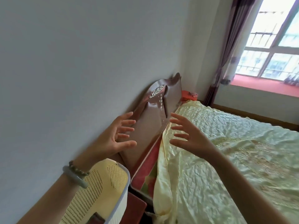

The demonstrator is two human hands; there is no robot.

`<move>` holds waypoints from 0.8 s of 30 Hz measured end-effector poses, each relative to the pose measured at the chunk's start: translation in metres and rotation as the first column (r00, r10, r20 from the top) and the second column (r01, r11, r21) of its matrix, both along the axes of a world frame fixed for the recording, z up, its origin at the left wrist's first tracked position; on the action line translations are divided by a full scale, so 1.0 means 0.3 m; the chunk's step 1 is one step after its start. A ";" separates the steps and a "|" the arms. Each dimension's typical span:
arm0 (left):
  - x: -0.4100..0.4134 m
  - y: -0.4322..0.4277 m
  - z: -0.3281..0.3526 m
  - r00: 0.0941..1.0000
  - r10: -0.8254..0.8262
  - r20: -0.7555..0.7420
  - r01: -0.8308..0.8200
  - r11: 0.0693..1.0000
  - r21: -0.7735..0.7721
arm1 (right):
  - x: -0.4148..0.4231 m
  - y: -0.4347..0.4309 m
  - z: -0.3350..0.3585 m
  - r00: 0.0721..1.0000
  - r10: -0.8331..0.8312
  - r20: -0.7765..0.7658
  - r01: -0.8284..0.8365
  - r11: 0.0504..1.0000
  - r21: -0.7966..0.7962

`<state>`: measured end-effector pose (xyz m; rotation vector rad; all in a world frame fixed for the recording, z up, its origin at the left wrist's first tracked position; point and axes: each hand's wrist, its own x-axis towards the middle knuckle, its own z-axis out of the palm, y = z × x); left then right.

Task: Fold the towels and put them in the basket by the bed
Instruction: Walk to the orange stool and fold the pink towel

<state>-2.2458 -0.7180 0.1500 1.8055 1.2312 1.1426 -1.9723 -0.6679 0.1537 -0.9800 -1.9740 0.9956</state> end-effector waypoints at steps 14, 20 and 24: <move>0.704 0.109 0.007 0.817 -0.577 -0.007 0.577 0.816 -0.026 | 0.650 -0.435 0.004 0.834 -0.551 -0.010 0.551 0.834 -0.012; 1.170 0.001 -0.004 0.668 -0.744 -0.025 0.744 0.668 -0.017 | 0.983 -0.758 0.009 0.656 -0.754 0.010 0.754 0.656 -0.013; 1.501 -0.167 -0.020 0.554 -0.832 0.018 0.832 0.553 -0.027 | 1.214 -1.025 0.025 0.533 -0.846 0.010 0.846 0.533 -0.015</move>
